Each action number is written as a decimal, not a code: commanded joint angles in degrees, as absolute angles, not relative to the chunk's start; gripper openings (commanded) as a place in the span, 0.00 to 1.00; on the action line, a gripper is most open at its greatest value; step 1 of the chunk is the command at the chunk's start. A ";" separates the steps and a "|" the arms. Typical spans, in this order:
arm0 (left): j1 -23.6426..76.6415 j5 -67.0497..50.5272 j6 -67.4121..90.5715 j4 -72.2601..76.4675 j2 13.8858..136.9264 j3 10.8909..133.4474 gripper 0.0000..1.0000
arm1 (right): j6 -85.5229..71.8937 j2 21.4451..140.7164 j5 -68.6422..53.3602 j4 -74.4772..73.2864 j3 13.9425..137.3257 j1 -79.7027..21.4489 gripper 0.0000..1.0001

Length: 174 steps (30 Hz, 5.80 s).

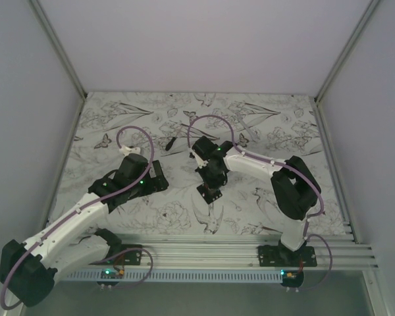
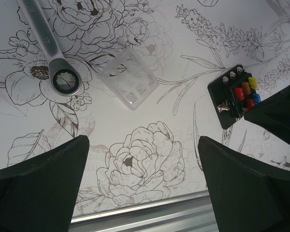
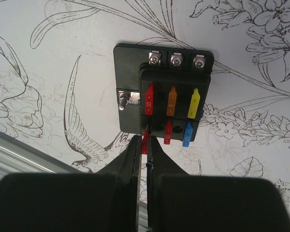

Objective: Snap on the fuse box
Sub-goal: Install the fuse at the fuse box base, then pick up the fuse box cover from the center of the board.

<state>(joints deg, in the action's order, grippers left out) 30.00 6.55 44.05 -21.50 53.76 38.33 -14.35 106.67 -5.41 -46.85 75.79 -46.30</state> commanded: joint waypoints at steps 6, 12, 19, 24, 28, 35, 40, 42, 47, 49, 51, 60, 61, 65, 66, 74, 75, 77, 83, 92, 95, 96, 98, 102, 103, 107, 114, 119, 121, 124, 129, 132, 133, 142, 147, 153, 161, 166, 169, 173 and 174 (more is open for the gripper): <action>29.53 6.60 43.95 -22.94 53.96 39.56 1.00 | -15.76 108.03 -3.65 -45.95 77.56 -45.99 0.00; 29.52 6.46 44.04 -22.93 54.12 39.64 1.00 | -15.91 108.75 -3.34 -46.45 77.55 -46.05 0.00; 29.53 6.09 44.19 -22.91 54.45 39.87 1.00 | -16.47 111.19 0.67 -48.05 78.77 -47.52 0.00; 29.53 5.75 44.31 -22.93 54.61 39.98 1.00 | -16.93 113.23 3.58 -48.91 79.34 -48.63 0.00; 29.53 5.39 44.38 -22.91 54.67 39.99 1.00 | -17.41 113.98 5.87 -49.39 79.05 -48.70 0.01; 29.53 5.22 44.62 -22.93 54.32 39.99 1.00 | -17.36 108.78 6.83 -48.41 79.95 -49.79 0.15; 29.53 5.06 44.57 -22.93 54.32 40.18 1.00 | -17.71 105.19 6.58 -46.62 79.08 -50.34 0.27; 29.53 5.08 44.58 -22.89 54.32 40.15 1.00 | -17.84 103.75 6.38 -45.36 77.94 -50.49 0.28; 29.53 5.06 44.74 -22.94 54.33 40.08 1.00 | -18.36 101.04 6.34 -41.85 74.27 -50.64 0.27; 29.58 5.03 44.79 -22.91 54.36 40.08 1.00 | -18.42 100.87 6.34 -41.23 73.29 -50.71 0.26; 29.56 4.95 44.82 -22.92 54.40 40.12 1.00 | -18.54 101.06 6.07 -40.50 72.60 -50.71 0.25; 29.53 4.72 44.91 -22.90 54.15 40.00 1.00 | -18.55 102.86 5.96 -39.15 71.64 -50.73 0.20; 29.53 4.68 44.92 -22.90 54.14 39.99 1.00 | -18.51 102.99 5.83 -39.00 71.63 -50.71 0.19; 29.53 4.70 44.91 -22.93 54.08 39.99 0.99 | -18.51 103.57 5.42 -38.94 71.67 -50.71 0.17; 29.53 4.73 44.91 -22.94 54.10 40.03 1.00 | -18.52 103.74 5.43 -38.94 71.64 -50.71 0.17; 29.53 4.49 44.91 -22.90 53.97 40.00 1.00 | -18.70 104.83 5.98 -39.29 71.45 -50.71 0.15; 29.53 4.55 44.92 -22.92 53.97 39.99 0.99 | -18.72 104.92 6.02 -39.39 71.45 -50.71 0.15; 29.54 4.54 44.92 -22.94 53.96 40.03 1.00 | -18.57 105.11 6.13 -39.38 71.46 -50.72 0.11; 29.53 4.56 44.92 -22.89 53.96 39.99 1.00 | -18.28 106.65 6.45 -40.90 72.27 -50.78 0.00; 29.53 4.53 44.88 -22.92 54.22 40.19 1.00 | -17.90 112.99 5.85 -45.09 73.95 -50.63 0.00; 29.53 4.61 44.76 -22.90 54.18 40.21 1.00 | -17.64 114.46 5.74 -44.99 73.44 -50.47 0.00; 29.53 4.64 44.74 -22.93 54.22 40.14 1.00 | -17.61 114.71 5.73 -44.66 72.88 -50.34 0.00; 29.53 4.74 44.75 -22.90 54.23 40.08 1.00 | -17.75 114.51 5.21 -43.42 71.09 -49.75 0.00; 29.53 4.65 44.66 -22.99 54.08 40.11 1.00 | -18.28 113.31 3.35 -39.88 65.25 -48.78 0.00; 29.53 4.66 44.65 -22.98 53.99 40.08 1.00 | -18.45 113.10 3.10 -39.32 63.82 -48.78 0.00; 29.53 4.82 44.95 -23.01 53.62 39.91 1.00 | -19.11 112.29 2.81 -37.43 59.15 -48.79 0.00; 29.53 4.79 45.26 -23.00 53.81 39.74 1.00 | -18.33 109.16 4.51 -36.95 64.00 -49.09 0.01; 29.53 5.42 45.10 -23.13 53.08 39.93 1.00 | -16.81 101.39 4.48 -36.19 68.29 -49.65 0.23; 29.53 5.70 44.88 -23.36 52.77 40.45 1.00 | -16.24 98.29 4.27 -35.61 69.24 -49.70 0.33; 29.53 6.24 44.36 -23.82 52.48 41.33 1.00 | -15.44 94.78 4.38 -34.29 69.67 -49.66 0.47; 29.53 8.66 44.11 -25.56 52.47 41.94 1.00 | -12.79 94.32 0.92 -29.99 69.47 -49.70 0.58; 29.14 12.32 44.86 -27.79 52.61 41.86 1.00 | -10.15 96.18 -1.52 -24.79 69.54 -50.72 0.66; 28.21 13.19 45.41 -28.91 52.76 41.92 1.00 | -9.31 96.95 -1.63 -23.39 70.05 -51.40 0.69; 10.93 5.88 48.95 -31.68 50.44 35.46 1.00 | -6.91 107.78 -2.25 -12.24 76.87 -56.24 0.86; 7.17 4.31 48.17 -31.92 47.30 33.47 1.00 | -8.55 113.37 -0.92 -9.55 80.46 -58.60 0.88; 6.50 4.24 48.09 -32.36 45.52 32.85 1.00 | -10.39 119.39 2.09 -8.89 84.96 -60.41 0.86; 6.50 2.40 46.98 -32.39 44.97 33.15 1.00 | -11.92 121.30 4.75 -10.44 85.54 -60.69 0.70; 6.49 -0.74 46.10 -32.28 45.72 34.26 1.00 | -12.07 117.57 5.61 -11.81 82.70 -60.62 0.55; 6.59 -2.73 45.67 -31.63 45.92 34.49 1.00 | -12.14 114.41 5.73 -13.26 80.86 -60.36 0.52; 7.09 -5.93 45.92 -29.88 46.35 34.30 1.00 | -12.24 109.01 6.74 -15.44 77.35 -59.50 0.52; 7.46 -6.52 46.07 -29.36 46.51 34.28 1.00 | -12.25 107.55 7.13 -16.13 76.36 -59.19 0.52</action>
